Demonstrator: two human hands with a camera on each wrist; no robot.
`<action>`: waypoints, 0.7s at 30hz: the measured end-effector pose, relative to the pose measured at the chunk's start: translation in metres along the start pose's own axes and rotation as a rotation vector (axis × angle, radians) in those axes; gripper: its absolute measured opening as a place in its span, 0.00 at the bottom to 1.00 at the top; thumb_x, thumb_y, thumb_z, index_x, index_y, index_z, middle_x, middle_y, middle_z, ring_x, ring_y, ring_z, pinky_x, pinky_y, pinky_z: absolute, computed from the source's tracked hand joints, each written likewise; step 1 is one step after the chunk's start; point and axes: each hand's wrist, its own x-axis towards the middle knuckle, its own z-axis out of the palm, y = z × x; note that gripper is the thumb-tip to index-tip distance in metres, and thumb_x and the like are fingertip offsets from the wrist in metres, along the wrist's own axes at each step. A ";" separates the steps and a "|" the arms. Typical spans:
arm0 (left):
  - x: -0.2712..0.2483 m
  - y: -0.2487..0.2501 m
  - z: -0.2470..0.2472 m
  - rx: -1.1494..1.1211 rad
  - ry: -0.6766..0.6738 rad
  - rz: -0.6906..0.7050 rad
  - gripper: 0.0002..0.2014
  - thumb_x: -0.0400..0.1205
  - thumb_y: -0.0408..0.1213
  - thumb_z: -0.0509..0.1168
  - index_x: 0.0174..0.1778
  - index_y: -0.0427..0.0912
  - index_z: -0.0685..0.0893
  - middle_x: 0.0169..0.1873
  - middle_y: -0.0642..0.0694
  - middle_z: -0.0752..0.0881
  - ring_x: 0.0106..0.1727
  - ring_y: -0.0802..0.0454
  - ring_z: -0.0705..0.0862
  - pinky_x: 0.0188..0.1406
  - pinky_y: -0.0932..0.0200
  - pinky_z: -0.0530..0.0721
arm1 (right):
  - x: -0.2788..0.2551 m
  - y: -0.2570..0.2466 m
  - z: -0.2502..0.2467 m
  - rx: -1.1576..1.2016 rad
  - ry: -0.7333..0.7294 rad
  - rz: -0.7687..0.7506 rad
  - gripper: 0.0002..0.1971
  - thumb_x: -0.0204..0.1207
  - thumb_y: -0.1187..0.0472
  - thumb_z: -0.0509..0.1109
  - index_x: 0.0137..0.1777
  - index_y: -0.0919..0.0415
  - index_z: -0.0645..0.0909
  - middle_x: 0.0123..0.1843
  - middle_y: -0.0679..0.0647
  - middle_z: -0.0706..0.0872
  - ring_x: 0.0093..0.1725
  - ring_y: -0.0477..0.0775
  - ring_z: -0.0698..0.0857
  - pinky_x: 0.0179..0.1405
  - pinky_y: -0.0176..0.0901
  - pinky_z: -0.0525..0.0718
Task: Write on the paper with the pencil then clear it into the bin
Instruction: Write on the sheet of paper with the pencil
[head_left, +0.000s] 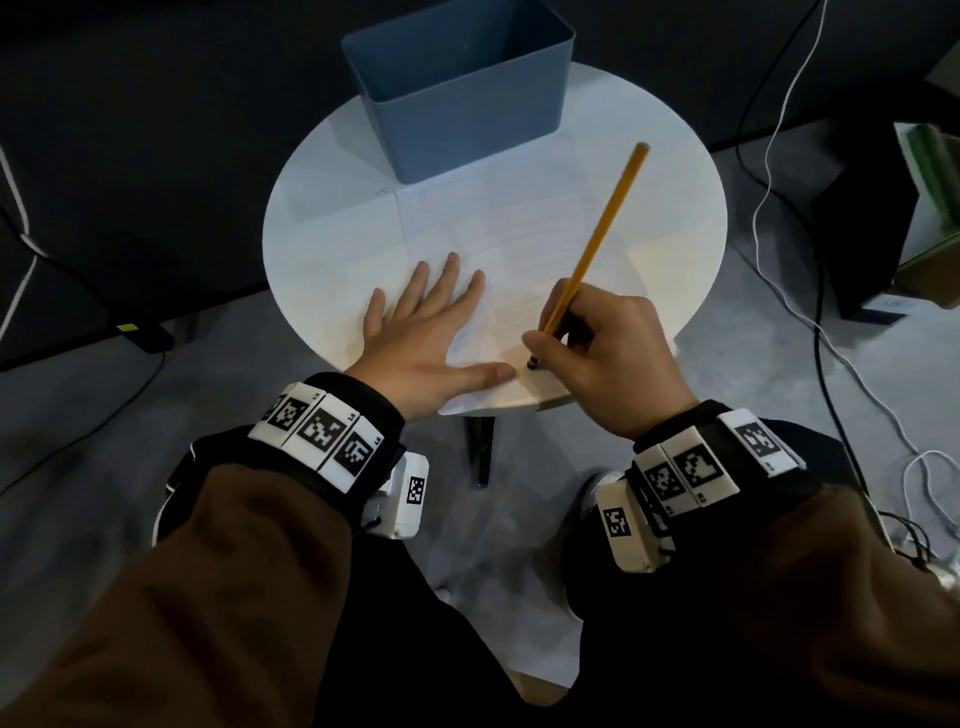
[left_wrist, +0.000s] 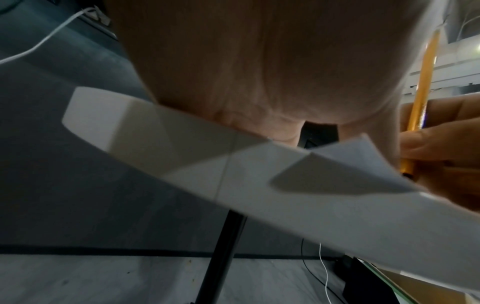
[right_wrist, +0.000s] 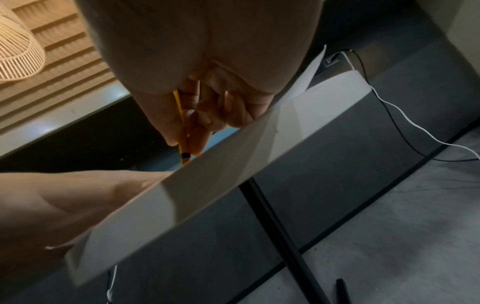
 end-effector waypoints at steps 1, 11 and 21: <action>0.000 -0.001 0.000 -0.002 -0.002 0.001 0.52 0.71 0.79 0.56 0.87 0.64 0.40 0.85 0.62 0.31 0.85 0.58 0.28 0.83 0.38 0.31 | 0.001 0.002 -0.001 -0.015 0.004 -0.003 0.10 0.77 0.63 0.78 0.38 0.60 0.80 0.27 0.37 0.79 0.30 0.43 0.81 0.33 0.27 0.71; 0.002 -0.006 0.001 -0.014 -0.002 0.018 0.53 0.71 0.78 0.57 0.87 0.64 0.40 0.85 0.62 0.31 0.85 0.58 0.28 0.82 0.38 0.30 | 0.006 0.000 0.005 -0.050 -0.012 -0.074 0.10 0.78 0.61 0.79 0.40 0.58 0.80 0.28 0.33 0.79 0.31 0.45 0.81 0.33 0.25 0.70; 0.001 -0.004 0.000 -0.013 -0.007 0.013 0.51 0.74 0.76 0.59 0.86 0.66 0.39 0.85 0.63 0.31 0.84 0.58 0.28 0.82 0.39 0.30 | 0.009 0.005 -0.016 -0.061 0.053 0.018 0.08 0.78 0.61 0.78 0.40 0.58 0.82 0.32 0.40 0.83 0.35 0.42 0.82 0.36 0.24 0.75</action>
